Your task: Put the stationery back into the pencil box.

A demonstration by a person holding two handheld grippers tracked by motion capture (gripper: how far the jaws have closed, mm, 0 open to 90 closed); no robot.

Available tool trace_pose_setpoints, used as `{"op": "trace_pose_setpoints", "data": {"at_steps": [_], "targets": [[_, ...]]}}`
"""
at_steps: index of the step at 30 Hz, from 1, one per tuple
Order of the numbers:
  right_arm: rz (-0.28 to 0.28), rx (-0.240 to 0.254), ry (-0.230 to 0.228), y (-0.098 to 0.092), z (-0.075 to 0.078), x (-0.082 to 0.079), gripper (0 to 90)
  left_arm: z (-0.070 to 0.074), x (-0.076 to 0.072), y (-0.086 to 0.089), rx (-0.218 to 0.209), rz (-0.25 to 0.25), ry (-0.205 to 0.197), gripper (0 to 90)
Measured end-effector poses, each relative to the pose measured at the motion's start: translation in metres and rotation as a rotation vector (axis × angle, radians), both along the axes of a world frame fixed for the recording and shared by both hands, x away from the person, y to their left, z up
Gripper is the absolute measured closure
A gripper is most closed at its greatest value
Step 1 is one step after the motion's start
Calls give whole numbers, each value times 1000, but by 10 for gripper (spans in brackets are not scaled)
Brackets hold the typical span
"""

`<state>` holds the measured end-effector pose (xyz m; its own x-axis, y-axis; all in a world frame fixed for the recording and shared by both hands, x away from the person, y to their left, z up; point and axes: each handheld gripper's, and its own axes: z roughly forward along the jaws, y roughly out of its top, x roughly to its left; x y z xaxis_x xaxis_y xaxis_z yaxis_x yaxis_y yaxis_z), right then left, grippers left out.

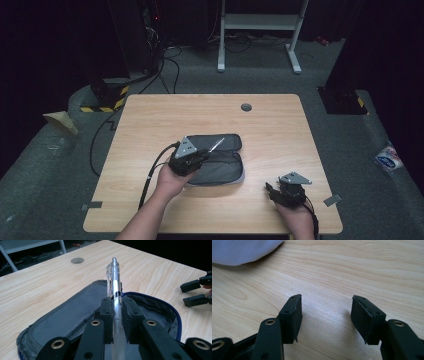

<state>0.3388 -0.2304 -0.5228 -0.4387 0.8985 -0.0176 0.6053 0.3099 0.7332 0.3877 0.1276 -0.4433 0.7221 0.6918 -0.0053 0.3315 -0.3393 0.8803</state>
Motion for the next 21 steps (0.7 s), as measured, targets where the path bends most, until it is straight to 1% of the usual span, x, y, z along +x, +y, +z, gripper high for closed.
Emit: {"op": "trace_pose_setpoints", "data": {"at_steps": [5,8,13,15,17,21], "targets": [[0,0,0,0,0,0,420,-2,2,-6,22,-30,14,792],[0,0,0,0,0,0,420,-6,2,-11,38,-47,25,792],[0,0,0,0,0,0,420,-14,3,-15,51,-57,50,792],[0,0,0,0,0,0,420,-16,4,-16,62,-65,56,792],[0,1,1,0,0,0,421,-18,4,-17,81,-76,58,792],[0,1,1,0,0,0,421,-23,3,-20,97,-89,61,791]]}}
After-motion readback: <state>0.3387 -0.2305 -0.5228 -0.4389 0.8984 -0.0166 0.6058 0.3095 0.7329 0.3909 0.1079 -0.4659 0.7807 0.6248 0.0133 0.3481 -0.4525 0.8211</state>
